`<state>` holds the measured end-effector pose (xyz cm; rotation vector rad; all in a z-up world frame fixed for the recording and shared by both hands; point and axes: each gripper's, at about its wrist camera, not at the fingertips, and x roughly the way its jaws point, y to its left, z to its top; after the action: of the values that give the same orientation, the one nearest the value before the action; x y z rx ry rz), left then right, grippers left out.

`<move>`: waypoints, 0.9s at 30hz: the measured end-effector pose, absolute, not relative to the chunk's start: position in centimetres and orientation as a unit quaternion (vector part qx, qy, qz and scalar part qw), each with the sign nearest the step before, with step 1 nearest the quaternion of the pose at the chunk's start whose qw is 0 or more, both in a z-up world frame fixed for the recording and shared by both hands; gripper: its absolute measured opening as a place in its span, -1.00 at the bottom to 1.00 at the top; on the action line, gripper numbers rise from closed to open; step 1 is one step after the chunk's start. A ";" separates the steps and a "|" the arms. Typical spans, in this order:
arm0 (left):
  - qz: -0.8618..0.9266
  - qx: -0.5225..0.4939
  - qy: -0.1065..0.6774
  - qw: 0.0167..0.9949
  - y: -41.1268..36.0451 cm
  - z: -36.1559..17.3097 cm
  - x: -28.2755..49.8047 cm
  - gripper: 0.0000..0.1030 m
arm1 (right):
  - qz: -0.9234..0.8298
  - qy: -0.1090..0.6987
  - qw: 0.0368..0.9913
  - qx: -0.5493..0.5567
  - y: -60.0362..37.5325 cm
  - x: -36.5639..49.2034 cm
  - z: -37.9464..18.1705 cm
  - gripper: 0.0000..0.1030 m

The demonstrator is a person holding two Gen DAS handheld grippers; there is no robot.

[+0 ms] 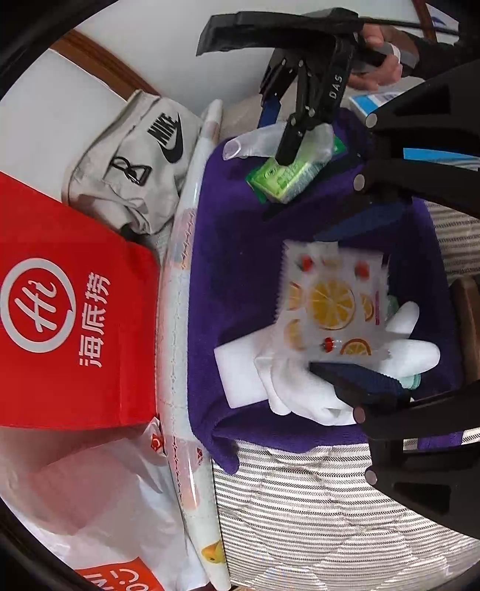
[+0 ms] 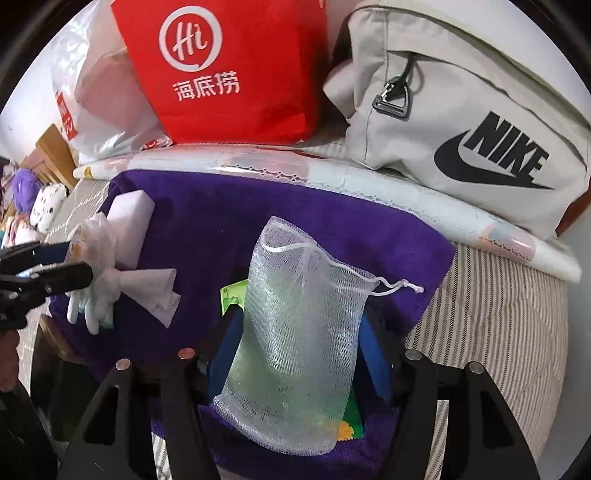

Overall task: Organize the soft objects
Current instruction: 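Lower the packet and mesh bag onto the purple towel and open both tools, then move both open tools back toward the yellow pouch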

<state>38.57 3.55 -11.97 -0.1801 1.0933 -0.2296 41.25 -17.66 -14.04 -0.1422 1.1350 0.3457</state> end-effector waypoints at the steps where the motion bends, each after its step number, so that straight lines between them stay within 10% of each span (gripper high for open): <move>1: -0.107 -0.082 0.515 0.846 3.5 -11.8 38.5 0.28 | 0.163 0.533 0.828 -0.069 -17.6 41.1 -13.8 0.23; 27: -0.090 -0.052 0.479 0.871 4.2 -7.6 30.3 0.30 | 0.175 0.507 0.844 0.001 -19.1 36.4 -8.3 0.58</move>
<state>30.32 4.19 -7.59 -0.1086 1.0021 -0.1879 36.38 -19.10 -8.33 0.0021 1.0691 0.3691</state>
